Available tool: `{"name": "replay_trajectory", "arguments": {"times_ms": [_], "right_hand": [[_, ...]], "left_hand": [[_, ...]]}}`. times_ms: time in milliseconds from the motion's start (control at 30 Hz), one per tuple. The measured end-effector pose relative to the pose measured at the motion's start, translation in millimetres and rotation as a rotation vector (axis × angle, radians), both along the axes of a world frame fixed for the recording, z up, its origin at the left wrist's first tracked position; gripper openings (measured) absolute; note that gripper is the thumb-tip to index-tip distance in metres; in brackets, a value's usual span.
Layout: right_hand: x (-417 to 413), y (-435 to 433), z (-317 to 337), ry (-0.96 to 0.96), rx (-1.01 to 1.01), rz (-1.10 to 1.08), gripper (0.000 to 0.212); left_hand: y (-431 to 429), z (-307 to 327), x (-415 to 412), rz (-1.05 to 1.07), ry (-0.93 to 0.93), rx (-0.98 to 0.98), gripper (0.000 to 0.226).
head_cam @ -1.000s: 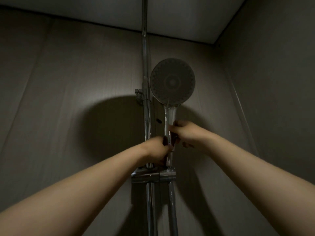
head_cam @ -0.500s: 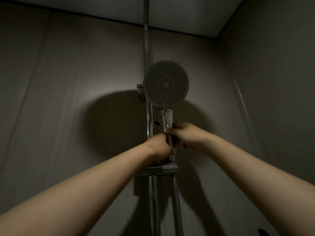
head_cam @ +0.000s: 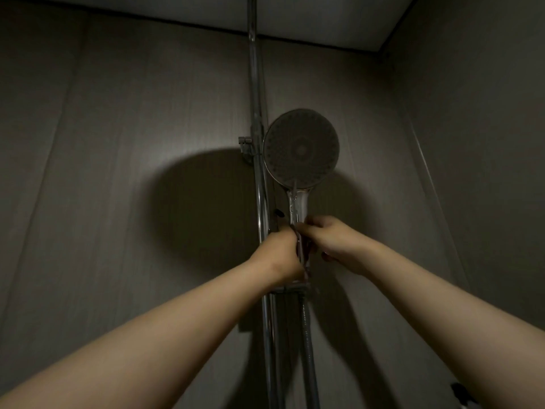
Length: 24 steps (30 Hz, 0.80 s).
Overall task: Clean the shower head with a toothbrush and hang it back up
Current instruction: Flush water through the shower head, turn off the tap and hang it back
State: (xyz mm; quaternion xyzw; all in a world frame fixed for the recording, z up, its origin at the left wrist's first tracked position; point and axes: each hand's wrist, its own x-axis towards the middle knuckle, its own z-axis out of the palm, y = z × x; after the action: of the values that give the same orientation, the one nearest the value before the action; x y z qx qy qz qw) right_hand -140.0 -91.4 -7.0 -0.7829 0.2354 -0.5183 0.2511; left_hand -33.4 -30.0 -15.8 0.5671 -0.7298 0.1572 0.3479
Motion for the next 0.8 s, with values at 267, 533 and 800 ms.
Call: {"name": "replay_trajectory", "arguments": {"times_ms": [267,533,800], "right_hand": [[-6.1,1.3,-5.5,-0.023,0.037,0.004,0.027],[-54.5,15.5,-42.7,0.082,0.189,-0.131,0.022],[-122.0,54.8,-152.4,0.025,0.383,-0.197,0.017]], "left_hand": [[2.5,0.2,-0.1,0.021,0.107,-0.016,0.032],[41.1,-6.3,-4.5,-0.003,0.285,-0.11,0.01],[36.1,-122.4,-65.6,-0.504,0.542,0.429,0.017]]}}
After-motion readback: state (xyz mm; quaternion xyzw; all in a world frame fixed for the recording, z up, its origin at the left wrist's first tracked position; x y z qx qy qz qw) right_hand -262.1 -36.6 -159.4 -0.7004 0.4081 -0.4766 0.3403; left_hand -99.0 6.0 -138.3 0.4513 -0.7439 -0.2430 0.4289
